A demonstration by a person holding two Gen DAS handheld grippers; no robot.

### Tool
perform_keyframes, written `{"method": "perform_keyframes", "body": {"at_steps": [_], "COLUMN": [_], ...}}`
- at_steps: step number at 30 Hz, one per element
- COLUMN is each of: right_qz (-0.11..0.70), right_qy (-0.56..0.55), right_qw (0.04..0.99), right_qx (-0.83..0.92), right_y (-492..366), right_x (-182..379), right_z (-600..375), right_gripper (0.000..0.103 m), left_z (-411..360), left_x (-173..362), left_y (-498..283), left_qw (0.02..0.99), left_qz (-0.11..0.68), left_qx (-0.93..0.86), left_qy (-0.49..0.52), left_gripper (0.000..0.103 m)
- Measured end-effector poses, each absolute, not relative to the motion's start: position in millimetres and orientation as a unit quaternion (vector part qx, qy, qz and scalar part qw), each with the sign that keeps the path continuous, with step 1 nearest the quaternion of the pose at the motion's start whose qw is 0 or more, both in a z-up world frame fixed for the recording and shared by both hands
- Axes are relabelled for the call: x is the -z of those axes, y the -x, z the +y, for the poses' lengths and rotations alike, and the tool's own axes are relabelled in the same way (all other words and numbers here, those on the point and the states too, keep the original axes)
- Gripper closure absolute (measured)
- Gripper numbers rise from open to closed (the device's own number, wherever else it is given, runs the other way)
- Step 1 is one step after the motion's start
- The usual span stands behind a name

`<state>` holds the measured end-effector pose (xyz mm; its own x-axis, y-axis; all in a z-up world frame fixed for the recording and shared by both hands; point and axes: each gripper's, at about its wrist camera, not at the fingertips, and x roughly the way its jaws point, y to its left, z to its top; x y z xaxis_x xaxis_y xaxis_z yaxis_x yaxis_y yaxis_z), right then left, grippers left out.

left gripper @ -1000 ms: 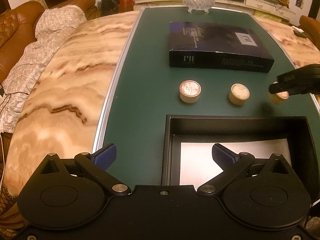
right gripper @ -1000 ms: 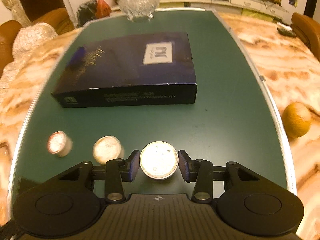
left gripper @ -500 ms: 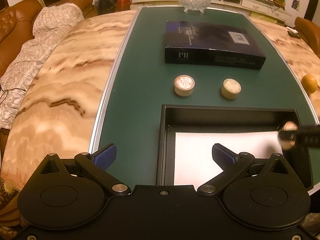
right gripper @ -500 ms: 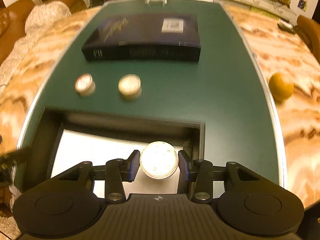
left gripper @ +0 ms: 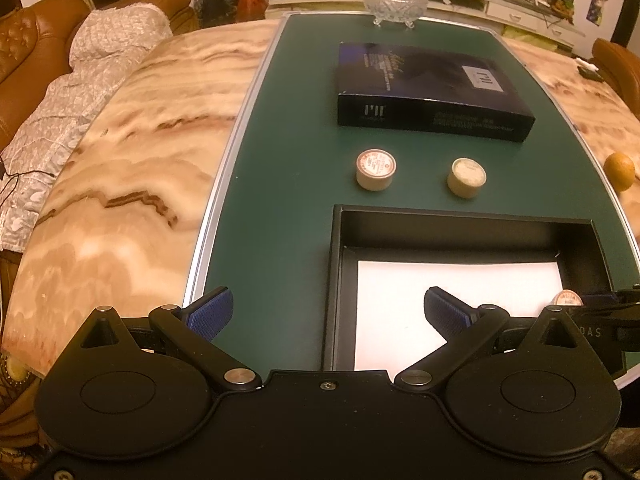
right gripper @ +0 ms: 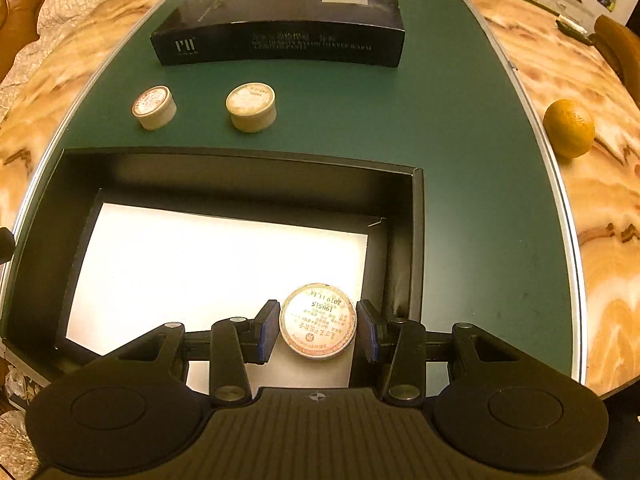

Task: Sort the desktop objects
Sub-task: 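Carry the tin into the black tray and open the right gripper, then move the left gripper to the red-labelled tin and close on it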

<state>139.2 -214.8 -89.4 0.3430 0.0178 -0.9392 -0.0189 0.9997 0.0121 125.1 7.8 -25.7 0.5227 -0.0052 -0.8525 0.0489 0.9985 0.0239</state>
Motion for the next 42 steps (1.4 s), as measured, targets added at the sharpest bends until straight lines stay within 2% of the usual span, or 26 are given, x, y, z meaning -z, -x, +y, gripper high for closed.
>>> {"method": "perform_keyframes", "body": {"at_steps": [10, 14, 25, 29, 34, 42], "right_qz": [0.575, 0.574, 0.535, 0.508, 0.486, 0.468], "right_qy": [0.012, 0.007, -0.04, -0.086, -0.132, -0.136], "right_qw": [0.818, 0.819, 0.844, 0.857, 0.864, 0.873], "right_qx": [-0.003, -0.005, -0.001, 0.001, 0.003, 0.006], "right_y": [-138.4, -137.1, -126.2, -113.1, -97.2, -87.0], "right_x": [91.8, 90.7, 67.6, 54.6, 44.3, 36.2], "right_z": [-210.8, -210.1, -220.5, -230.3, -241.7, -245.9], "right_gripper": [0.057, 0.05, 0.039, 0.035, 0.034, 0.034], "left_z": [7.0, 6.7, 6.4, 5.2, -3.9, -24.5], "left_x": [27.9, 28.5, 29.9, 30.9, 34.6, 56.3], "left_y": [-124.6, -125.9, -135.9, -157.1, -192.0, -242.8], "left_qw": [0.87, 0.87, 0.871, 0.873, 0.875, 0.87], "left_qz": [0.492, 0.492, 0.492, 0.488, 0.483, 0.492], "left_qx": [0.016, 0.015, 0.014, 0.008, 0.003, 0.018], "left_qy": [-0.023, -0.024, -0.019, -0.018, -0.026, -0.026], "left_gripper": [0.0, 0.0, 0.0, 0.0, 0.0, 0.0]}}
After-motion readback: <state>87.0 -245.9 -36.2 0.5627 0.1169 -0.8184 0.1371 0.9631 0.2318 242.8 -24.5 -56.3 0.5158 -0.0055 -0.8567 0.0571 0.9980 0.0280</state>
